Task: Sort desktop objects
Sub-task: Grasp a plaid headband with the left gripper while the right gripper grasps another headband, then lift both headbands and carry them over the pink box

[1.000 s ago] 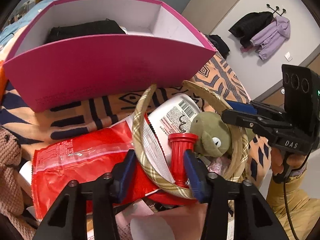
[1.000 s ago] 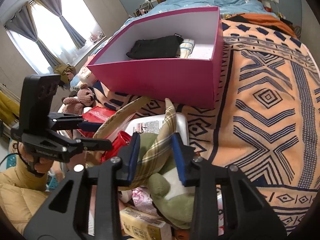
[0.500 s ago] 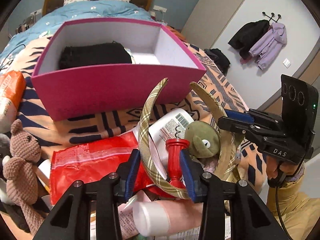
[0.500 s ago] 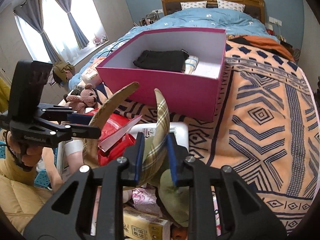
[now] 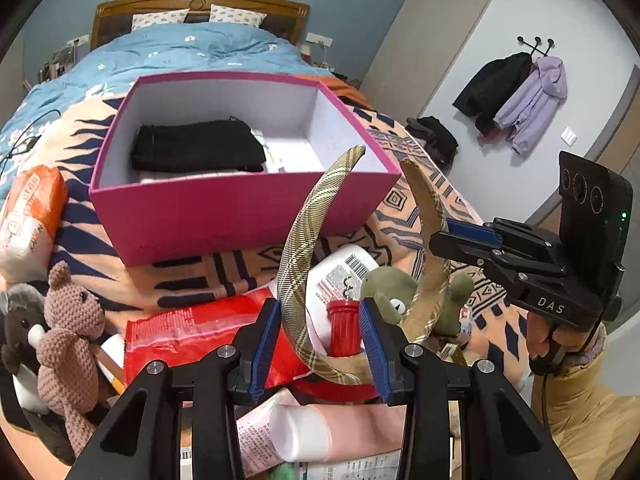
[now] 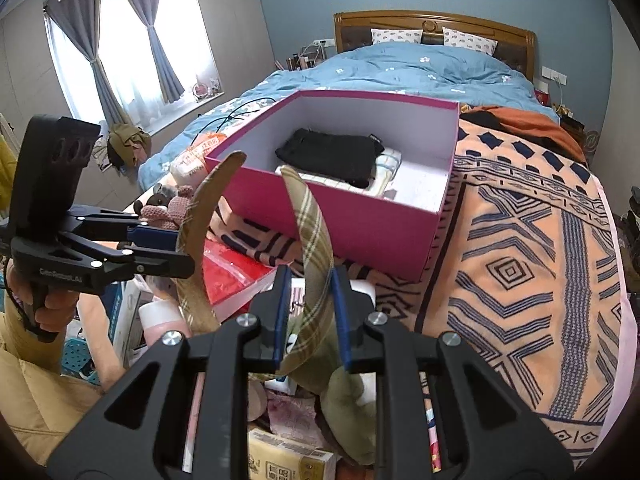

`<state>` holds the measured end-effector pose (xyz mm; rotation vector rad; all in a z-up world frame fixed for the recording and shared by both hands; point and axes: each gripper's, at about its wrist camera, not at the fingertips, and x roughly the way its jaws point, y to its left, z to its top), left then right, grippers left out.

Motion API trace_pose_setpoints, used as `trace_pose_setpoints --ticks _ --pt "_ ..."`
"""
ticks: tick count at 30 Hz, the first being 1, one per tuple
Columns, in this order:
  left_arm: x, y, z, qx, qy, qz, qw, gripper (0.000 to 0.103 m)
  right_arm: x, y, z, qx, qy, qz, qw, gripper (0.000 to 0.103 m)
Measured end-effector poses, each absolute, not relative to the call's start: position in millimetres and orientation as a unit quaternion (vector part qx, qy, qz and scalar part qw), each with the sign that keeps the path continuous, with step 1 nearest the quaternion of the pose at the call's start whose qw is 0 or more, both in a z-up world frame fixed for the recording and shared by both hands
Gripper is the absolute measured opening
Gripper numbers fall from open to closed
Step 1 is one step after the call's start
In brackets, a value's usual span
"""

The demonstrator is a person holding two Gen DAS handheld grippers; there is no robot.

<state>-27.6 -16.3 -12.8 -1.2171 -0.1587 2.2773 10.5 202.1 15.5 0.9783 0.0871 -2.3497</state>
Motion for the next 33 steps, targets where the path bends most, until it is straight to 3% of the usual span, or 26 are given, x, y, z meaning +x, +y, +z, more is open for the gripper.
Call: trace_pose_setpoints --ticks 33 --pt "-59.2 -19.3 20.1 -0.415 -0.066 0.871 0.256 0.04 -24.4 201.3 57.2 0.313 0.011 -0.901 0.299 0.023"
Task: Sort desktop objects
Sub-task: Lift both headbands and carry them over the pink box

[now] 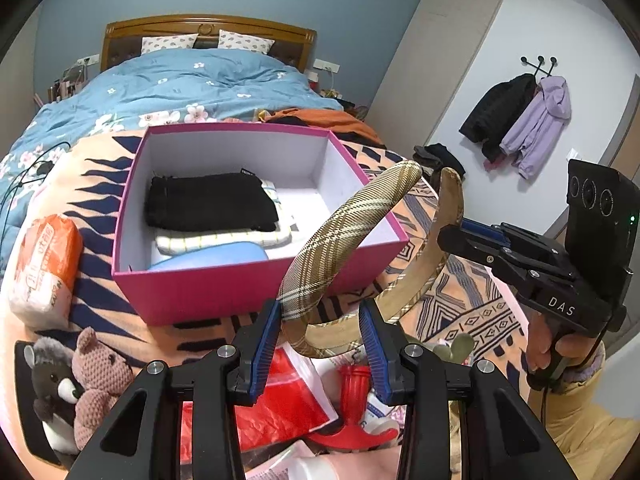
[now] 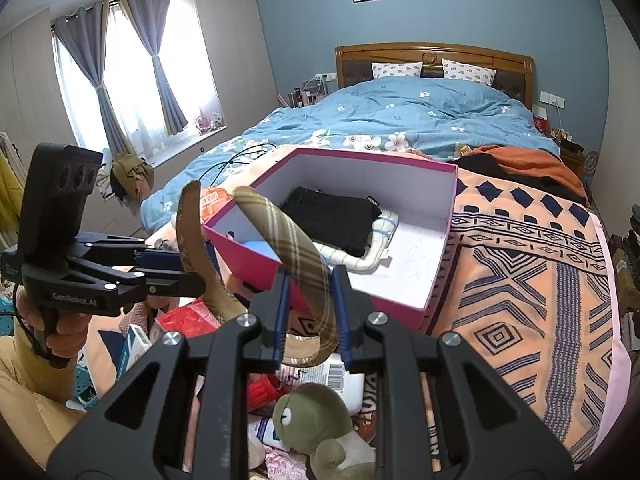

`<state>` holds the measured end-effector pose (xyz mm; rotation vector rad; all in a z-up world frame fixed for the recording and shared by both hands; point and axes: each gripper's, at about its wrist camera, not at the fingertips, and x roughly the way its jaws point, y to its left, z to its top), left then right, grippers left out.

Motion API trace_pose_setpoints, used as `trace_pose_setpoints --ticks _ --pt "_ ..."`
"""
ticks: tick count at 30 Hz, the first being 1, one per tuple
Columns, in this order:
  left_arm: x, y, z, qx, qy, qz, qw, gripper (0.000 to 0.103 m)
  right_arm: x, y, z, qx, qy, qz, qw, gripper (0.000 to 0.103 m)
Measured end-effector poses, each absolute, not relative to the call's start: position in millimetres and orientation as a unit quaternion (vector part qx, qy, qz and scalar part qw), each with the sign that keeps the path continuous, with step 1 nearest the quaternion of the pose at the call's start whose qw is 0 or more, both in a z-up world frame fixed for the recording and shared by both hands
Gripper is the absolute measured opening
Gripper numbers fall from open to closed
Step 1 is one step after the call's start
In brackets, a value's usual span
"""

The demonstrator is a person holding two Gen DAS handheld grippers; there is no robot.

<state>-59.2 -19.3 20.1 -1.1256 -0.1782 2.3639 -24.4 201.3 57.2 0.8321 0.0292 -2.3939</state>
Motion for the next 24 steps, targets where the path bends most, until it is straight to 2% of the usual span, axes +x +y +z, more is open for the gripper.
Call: trace_pose_setpoints --ticks 24 --pt "-81.5 -15.3 39.2 -0.395 -0.059 0.884 0.242 0.04 -49.9 202.9 72.8 0.3 0.0 -0.907 0.297 0.023"
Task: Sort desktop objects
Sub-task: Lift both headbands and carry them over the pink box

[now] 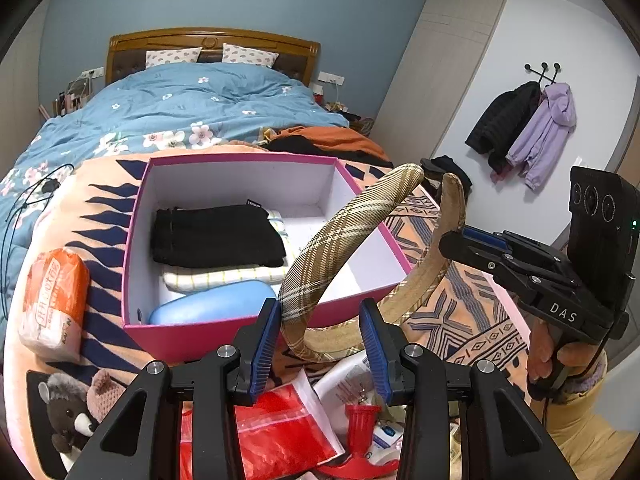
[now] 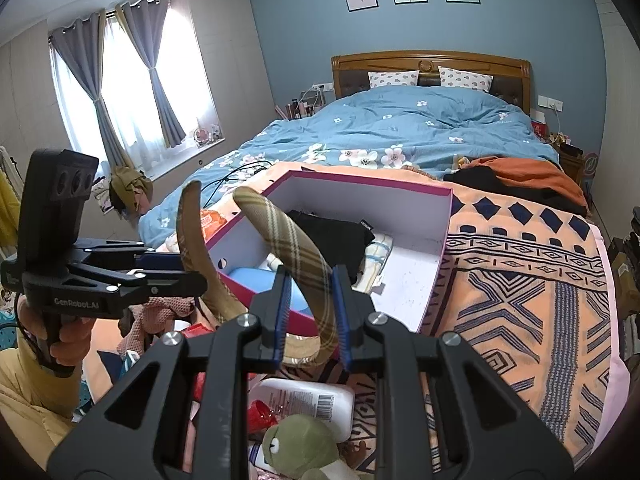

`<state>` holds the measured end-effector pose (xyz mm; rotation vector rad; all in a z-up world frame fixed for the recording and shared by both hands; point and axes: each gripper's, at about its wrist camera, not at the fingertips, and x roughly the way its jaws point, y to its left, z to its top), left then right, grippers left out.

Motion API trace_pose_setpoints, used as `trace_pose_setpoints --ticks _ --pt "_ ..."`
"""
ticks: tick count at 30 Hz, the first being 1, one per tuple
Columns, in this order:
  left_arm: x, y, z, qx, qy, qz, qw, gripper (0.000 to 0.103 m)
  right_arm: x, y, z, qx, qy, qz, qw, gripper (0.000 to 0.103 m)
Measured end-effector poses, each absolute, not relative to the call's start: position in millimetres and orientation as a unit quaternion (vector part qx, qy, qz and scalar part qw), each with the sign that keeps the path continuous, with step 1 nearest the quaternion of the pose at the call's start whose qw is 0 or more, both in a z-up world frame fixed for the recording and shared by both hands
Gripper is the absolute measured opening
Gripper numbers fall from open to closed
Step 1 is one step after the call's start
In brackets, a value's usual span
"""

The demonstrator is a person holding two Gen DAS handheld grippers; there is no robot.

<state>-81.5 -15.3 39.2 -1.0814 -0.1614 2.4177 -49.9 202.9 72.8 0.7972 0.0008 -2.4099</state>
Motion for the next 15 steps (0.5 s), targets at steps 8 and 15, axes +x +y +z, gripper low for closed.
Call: trace_pose_setpoints --ticks 8,15 --pt "-89.4 -14.3 45.1 -0.39 -0.06 0.887 0.241 0.04 -56.6 205.6 78.7 0.293 -0.002 -0.91 0.295 0.023" --pt "-92.6 -14.2 47.5 -0.387 -0.063 0.888 0.239 0.04 -62.4 205.9 80.8 0.291 -0.003 -0.91 0.295 0.023"
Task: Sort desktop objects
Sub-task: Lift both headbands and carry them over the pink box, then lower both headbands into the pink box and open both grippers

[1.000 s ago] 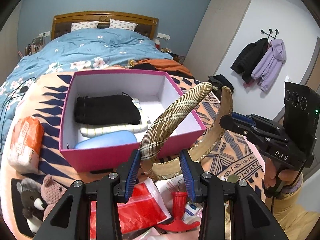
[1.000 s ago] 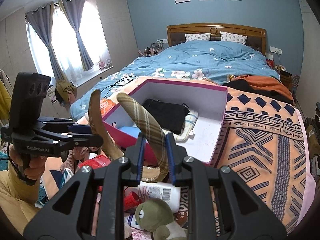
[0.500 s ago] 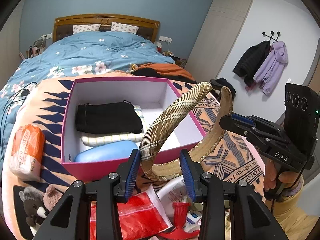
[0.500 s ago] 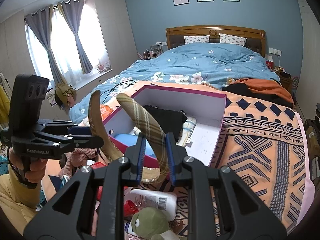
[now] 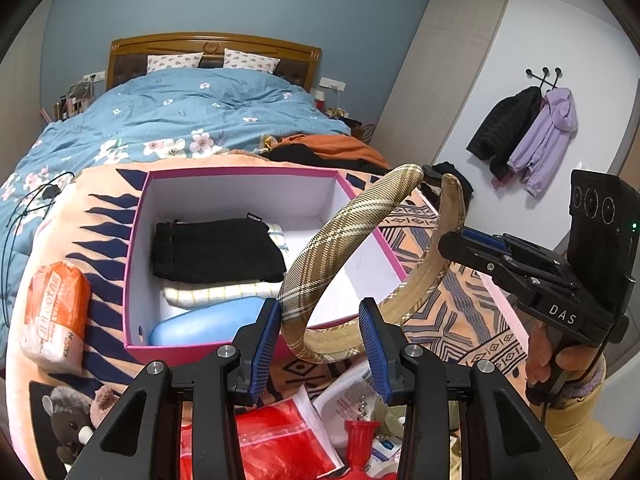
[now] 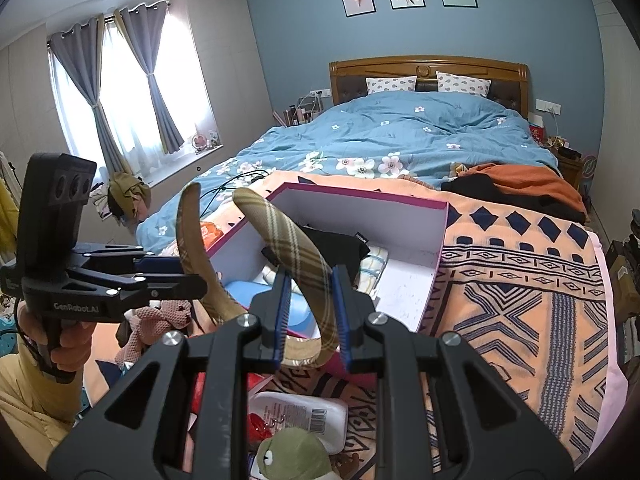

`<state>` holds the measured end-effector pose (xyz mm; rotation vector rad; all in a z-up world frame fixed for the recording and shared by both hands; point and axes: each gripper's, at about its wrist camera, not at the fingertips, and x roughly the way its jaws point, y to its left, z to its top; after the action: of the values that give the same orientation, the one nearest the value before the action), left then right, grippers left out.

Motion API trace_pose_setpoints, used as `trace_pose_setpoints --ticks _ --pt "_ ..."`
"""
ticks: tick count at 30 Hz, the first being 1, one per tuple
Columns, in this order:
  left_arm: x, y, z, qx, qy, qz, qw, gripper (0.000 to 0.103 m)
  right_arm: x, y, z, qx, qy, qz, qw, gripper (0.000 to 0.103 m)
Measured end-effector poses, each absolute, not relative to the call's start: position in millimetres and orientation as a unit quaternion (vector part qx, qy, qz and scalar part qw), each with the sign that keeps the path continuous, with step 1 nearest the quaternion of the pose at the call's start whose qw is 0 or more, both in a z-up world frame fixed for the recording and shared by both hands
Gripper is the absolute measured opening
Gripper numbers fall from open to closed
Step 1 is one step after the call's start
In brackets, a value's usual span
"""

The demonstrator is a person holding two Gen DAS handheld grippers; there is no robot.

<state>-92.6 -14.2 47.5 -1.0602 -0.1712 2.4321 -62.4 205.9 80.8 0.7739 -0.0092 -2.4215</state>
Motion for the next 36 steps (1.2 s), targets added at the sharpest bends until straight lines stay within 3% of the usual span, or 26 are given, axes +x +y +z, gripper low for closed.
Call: trace_pose_setpoints --ticks 36 --pt "-129.1 -9.3 46.8 -0.391 -0.067 0.892 0.218 0.04 -97.6 210.8 79.0 0.293 -0.021 -0.912 0.287 0.023"
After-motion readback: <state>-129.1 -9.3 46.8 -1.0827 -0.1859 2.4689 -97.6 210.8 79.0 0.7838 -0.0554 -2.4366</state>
